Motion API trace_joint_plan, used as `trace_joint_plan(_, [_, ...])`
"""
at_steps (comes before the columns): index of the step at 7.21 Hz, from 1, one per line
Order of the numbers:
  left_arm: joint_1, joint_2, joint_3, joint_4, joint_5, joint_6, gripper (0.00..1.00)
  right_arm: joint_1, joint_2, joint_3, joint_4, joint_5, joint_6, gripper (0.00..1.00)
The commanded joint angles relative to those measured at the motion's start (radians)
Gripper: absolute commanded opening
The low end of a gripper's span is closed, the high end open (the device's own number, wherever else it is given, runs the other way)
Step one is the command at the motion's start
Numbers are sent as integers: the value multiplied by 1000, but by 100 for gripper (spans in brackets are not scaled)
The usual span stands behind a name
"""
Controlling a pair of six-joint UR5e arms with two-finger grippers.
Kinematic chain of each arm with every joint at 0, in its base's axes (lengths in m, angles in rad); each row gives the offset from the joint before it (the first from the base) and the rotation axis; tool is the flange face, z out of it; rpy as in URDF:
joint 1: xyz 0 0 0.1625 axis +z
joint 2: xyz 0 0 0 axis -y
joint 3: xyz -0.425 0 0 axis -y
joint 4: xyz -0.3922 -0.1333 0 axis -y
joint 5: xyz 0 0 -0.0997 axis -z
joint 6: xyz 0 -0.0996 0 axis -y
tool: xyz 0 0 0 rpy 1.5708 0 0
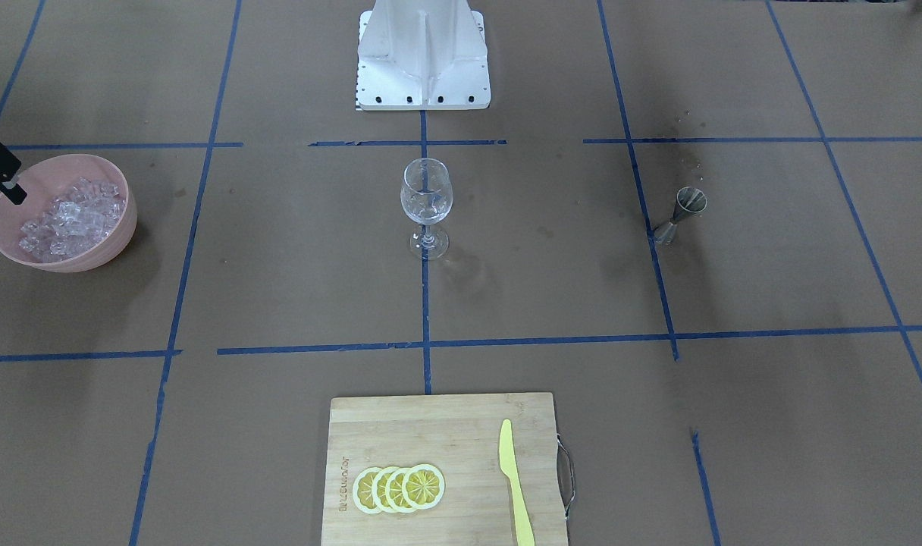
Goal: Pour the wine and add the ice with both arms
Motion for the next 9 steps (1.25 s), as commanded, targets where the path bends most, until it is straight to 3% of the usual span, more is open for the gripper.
trace_joint_plan(1, [1,-5,6,-3,0,0,100,-176,-41,0,99,-167,182,85])
trace_joint_plan(2, [1,-6,4,-3,0,0,100,-226,-44,0,99,-226,206,85])
trace_joint_plan(8, [1,-8,6,-4,0,0,100,-307,-72,-28,96,-272,204,68])
trace_joint_plan(9, [1,-8,7,-4,0,1,100,-307,-72,-28,96,-272,203,40])
